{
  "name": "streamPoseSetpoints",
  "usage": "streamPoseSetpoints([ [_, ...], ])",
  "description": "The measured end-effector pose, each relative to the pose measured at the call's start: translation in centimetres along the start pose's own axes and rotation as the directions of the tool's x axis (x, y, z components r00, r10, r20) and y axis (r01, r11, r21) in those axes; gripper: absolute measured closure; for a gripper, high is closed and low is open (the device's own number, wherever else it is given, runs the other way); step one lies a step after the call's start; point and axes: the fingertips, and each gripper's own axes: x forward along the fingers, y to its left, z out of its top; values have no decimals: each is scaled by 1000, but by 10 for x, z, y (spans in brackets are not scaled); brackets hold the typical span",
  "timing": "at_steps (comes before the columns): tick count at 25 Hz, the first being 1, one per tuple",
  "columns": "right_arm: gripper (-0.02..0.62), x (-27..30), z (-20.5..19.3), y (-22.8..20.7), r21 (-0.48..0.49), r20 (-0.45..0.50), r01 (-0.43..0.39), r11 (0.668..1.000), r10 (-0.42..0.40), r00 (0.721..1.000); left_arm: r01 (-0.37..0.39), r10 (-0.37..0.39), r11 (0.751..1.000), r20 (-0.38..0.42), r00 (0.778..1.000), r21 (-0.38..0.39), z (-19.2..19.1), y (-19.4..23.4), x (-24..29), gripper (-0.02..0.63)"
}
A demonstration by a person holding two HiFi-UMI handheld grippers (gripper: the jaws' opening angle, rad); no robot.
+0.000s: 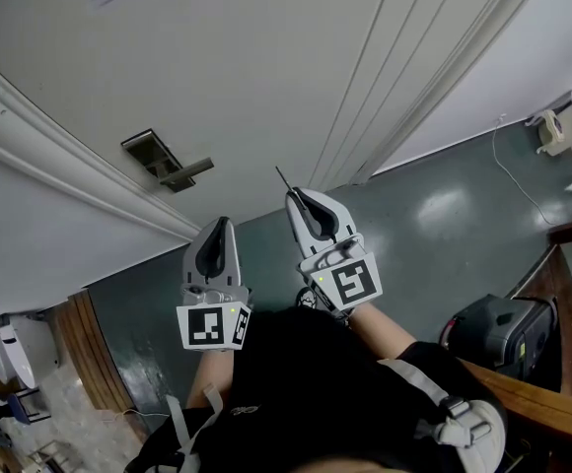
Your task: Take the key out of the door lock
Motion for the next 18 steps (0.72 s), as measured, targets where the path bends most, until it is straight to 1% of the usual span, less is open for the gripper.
streamPoseSetpoints([
  [14,563,-10,2,-4,-7,0,17,1000,-17,1000,5,-5,1000,-19,1000,-7,-6,-5,-3,583],
  [18,563,-10,-4,-4,-2,-20,21,1000,-21,1000,4,-4,1000,-19,1000,-10,-6,-3,-4,583],
])
